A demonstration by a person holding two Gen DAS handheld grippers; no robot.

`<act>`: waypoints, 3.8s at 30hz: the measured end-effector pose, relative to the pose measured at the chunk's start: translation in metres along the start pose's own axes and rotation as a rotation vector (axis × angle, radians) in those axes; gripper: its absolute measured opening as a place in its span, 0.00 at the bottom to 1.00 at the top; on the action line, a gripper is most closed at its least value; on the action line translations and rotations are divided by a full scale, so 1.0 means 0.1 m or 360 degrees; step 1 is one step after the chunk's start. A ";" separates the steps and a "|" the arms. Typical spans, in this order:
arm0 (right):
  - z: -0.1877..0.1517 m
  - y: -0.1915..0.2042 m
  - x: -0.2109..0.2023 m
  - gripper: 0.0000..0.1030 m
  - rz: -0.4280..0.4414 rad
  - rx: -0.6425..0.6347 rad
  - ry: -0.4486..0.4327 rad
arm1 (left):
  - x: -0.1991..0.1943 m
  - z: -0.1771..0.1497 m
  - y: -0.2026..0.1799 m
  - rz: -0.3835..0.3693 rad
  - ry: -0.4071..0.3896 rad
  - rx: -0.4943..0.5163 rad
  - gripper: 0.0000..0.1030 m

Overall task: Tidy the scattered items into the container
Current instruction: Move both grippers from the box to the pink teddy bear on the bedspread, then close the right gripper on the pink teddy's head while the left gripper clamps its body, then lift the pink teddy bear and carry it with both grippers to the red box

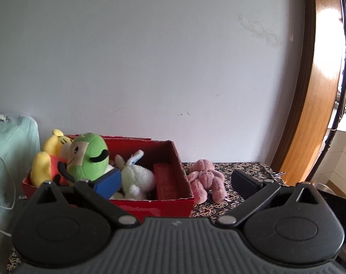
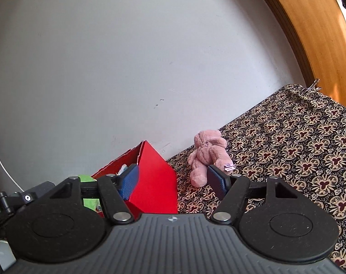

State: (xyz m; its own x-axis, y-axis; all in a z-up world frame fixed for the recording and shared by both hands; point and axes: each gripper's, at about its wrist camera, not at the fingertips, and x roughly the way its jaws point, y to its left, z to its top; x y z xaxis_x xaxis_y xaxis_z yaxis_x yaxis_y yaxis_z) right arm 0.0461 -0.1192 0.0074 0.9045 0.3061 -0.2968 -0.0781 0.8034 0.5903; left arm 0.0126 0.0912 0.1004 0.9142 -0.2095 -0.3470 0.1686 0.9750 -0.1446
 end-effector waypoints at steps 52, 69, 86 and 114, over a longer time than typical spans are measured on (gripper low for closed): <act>1.10 -1.24 2.93 0.47 0.0151 0.0038 0.1401 | 3.59 -0.15 -0.19 -0.0030 0.1179 -0.0530 0.98; 1.47 -1.46 2.10 0.21 0.0045 0.0347 0.1193 | 3.47 0.02 -0.60 -0.0284 0.1293 -0.0405 0.77; 1.89 -0.41 1.53 0.21 0.0467 0.0093 0.0986 | 2.28 0.95 -0.42 -0.0158 0.0813 -0.0118 0.77; 0.67 0.98 2.16 0.21 0.0558 -0.0071 0.1377 | 1.56 0.78 0.80 0.0046 0.0901 -0.0082 0.76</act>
State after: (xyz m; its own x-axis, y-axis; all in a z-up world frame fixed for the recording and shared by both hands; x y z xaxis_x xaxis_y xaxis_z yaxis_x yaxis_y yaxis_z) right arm 0.2618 -0.0080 0.0512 0.2010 0.7944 -0.5732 -0.3199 0.6063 0.7281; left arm 0.1972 0.1420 0.1071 0.5756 -0.2035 -0.7920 0.1151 0.9790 -0.1680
